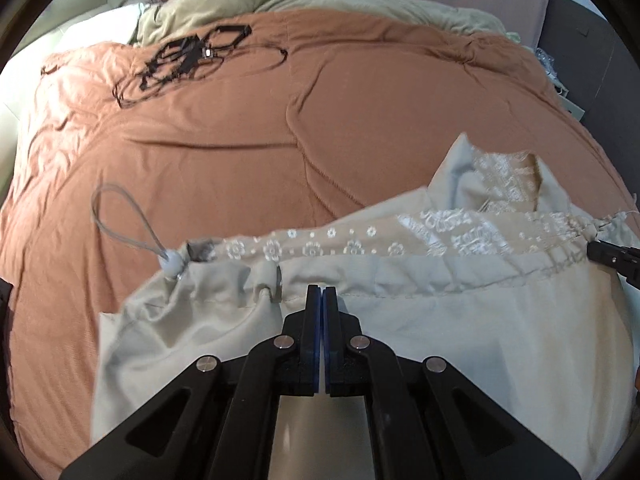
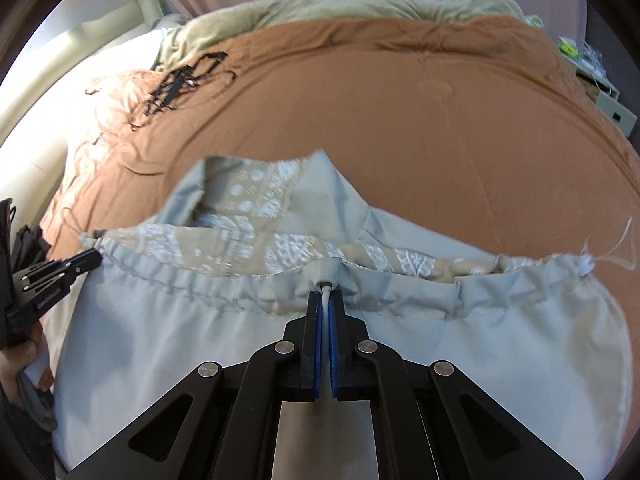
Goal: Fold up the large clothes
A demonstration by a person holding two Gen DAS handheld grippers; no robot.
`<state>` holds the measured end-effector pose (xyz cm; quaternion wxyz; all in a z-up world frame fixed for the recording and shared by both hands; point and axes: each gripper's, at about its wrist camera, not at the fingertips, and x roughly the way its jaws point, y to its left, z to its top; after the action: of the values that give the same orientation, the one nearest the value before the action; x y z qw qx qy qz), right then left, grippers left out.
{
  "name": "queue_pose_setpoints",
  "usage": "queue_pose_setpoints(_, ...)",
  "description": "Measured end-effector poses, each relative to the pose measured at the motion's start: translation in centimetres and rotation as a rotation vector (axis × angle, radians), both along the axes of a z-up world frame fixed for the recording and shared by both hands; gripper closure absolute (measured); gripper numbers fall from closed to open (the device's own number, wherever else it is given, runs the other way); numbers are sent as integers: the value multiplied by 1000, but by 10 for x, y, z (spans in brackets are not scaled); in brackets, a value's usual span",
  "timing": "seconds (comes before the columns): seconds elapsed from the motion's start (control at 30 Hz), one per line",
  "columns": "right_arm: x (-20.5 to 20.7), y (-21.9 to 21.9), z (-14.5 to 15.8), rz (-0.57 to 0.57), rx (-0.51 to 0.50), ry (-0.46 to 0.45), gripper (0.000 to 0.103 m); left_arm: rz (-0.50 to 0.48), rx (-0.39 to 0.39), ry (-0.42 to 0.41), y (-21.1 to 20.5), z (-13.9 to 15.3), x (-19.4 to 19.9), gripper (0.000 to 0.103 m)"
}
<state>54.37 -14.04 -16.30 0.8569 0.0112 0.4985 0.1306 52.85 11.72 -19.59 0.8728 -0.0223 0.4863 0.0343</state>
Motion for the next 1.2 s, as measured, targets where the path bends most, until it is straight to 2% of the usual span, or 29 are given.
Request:
queue_pose_setpoints(0.07, 7, -3, -13, -19, 0, 25, 100, 1, -6, 41, -1, -14, 8, 100)
queue_pose_setpoints(0.1, 10, -4, -19, -29, 2, 41, 99, 1, 4, 37, -3, -16, 9, 100)
queue_pose_setpoints(0.17, 13, -3, -29, -39, -13, 57, 98, -1, 16, 37, -5, -13, 10, 100)
queue_pose_setpoints(0.23, 12, -2, -27, -37, -12, 53, 91, 1, -11, 50, -2, -10, 11, 100)
queue_pose_setpoints(0.3, 11, -2, -23, -39, -8, 69, 73, 20, -71, 60, 7, -7, 9, 100)
queue_pose_setpoints(0.37, 5, -5, -15, -38, 22, 63, 40, 37, -108, 58, 13, 0, 5, 99)
queue_pose_setpoints(0.43, -2, -8, -5, -40, 34, 32, 32, 43, -113, 27, 14, 14, -6, 94)
queue_pose_setpoints(0.5, -13, -9, 6, -36, 49, 17, 32, 35, -105, 7, 11, 24, -16, 73)
queue_pose_setpoints(0.53, -18, -11, 10, -36, 66, 20, 32, 26, -108, -4, 10, 31, -25, 44)
queue_pose_setpoints(0.57, -21, -13, 13, -39, 78, 22, 32, 22, -111, -17, 10, 35, -31, 21)
queue_pose_setpoints(0.6, -28, -15, 18, -44, 88, 22, 32, 21, -112, -43, 9, 43, -41, 17)
queue_pose_setpoints(0.83, -73, -16, 45, -39, 115, 0, 32, 94, -126, -110, 24, 67, -102, 17)
queue_pose_setpoints(1.0, -109, -15, 59, -26, 122, -9, 32, 133, -126, -131, 32, 74, -142, 17)
queue_pose_setpoints(1.2, -152, -4, 64, 17, 127, -13, 32, 182, -180, -157, 43, 76, -196, 17)
